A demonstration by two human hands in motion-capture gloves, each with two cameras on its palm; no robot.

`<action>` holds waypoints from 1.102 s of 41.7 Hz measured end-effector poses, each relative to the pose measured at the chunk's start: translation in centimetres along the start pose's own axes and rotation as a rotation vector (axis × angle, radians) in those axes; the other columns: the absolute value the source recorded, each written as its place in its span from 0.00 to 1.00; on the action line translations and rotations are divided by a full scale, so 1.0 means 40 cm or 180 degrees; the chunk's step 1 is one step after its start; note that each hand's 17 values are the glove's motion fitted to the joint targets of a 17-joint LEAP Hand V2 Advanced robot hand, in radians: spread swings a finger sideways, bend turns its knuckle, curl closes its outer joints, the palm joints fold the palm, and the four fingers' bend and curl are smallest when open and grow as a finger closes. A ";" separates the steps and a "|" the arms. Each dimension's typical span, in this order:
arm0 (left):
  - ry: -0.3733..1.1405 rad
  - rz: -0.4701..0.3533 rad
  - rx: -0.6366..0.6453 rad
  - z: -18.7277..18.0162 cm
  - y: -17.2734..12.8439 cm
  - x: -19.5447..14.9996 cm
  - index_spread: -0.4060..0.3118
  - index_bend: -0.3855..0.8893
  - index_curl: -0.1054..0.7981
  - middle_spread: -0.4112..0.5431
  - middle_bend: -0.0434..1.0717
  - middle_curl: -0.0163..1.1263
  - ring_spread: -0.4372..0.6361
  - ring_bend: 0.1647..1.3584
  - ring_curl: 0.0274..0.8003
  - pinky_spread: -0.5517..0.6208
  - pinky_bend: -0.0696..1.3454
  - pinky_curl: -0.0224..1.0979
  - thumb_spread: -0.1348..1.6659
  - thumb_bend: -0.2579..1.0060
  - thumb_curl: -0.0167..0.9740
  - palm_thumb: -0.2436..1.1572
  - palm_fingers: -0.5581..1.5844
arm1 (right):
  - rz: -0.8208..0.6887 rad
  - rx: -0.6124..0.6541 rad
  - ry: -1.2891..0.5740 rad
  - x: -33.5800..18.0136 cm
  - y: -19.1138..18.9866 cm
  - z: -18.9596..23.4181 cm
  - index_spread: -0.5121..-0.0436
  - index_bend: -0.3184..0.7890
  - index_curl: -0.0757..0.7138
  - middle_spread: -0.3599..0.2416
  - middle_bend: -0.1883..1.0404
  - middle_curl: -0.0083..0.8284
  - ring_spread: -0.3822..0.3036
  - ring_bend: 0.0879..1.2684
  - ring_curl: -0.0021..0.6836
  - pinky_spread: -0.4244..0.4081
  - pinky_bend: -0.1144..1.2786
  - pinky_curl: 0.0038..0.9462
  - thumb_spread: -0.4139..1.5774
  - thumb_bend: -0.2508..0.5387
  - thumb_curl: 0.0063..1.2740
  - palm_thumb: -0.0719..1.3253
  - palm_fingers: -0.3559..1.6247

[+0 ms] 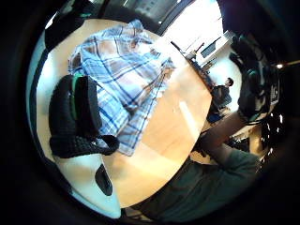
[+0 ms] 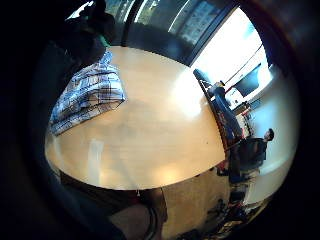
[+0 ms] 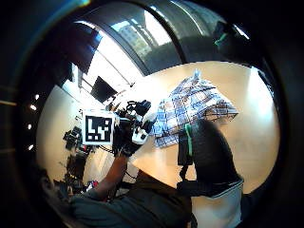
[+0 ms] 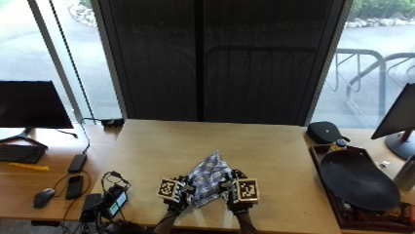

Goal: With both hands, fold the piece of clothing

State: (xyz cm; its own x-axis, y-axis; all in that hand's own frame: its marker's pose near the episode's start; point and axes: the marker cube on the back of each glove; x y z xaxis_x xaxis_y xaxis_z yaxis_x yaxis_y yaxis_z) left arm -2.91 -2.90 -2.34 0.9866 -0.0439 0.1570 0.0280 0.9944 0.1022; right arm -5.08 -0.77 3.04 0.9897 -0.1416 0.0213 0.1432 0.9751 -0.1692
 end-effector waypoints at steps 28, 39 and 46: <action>0.0674 0.0084 -0.0978 -0.019 0.060 0.121 0.38 0.42 0.53 0.40 0.23 0.39 0.58 0.17 0.39 0.78 0.18 0.27 0.92 0.26 0.29 0.38 0.52 | 0.0545 -0.0155 0.0063 0.071 -0.017 0.081 0.36 0.44 0.53 0.48 0.27 0.36 0.45 0.22 0.54 0.76 0.40 0.38 0.84 0.30 0.30 0.51 0.48; 0.0720 0.0108 -0.0610 0.027 0.058 0.099 0.38 0.44 0.54 0.40 0.23 0.40 0.56 0.18 0.40 0.78 0.17 0.27 0.94 0.28 0.29 0.41 0.53 | 0.0431 0.0416 0.0269 0.114 -0.029 -0.026 0.36 0.44 0.54 0.47 0.28 0.36 0.45 0.22 0.54 0.76 0.40 0.38 0.84 0.30 0.31 0.51 0.48; 0.0691 -0.0016 -0.0192 0.040 0.057 0.074 0.38 0.42 0.53 0.38 0.25 0.40 0.54 0.20 0.41 0.76 0.16 0.26 0.95 0.30 0.30 0.43 0.55 | 0.0404 0.0424 0.0039 0.103 0.015 -0.041 0.36 0.44 0.55 0.47 0.28 0.36 0.45 0.22 0.54 0.76 0.40 0.38 0.84 0.30 0.31 0.52 0.48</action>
State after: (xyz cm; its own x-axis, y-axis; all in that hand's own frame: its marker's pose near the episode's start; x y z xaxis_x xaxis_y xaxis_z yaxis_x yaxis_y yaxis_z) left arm -0.17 -0.93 -0.06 0.9977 -0.0336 -0.0593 0.0362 0.9984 0.0425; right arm -0.91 -1.04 1.39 0.9998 -0.0173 -0.0039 0.0171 0.9991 -0.0376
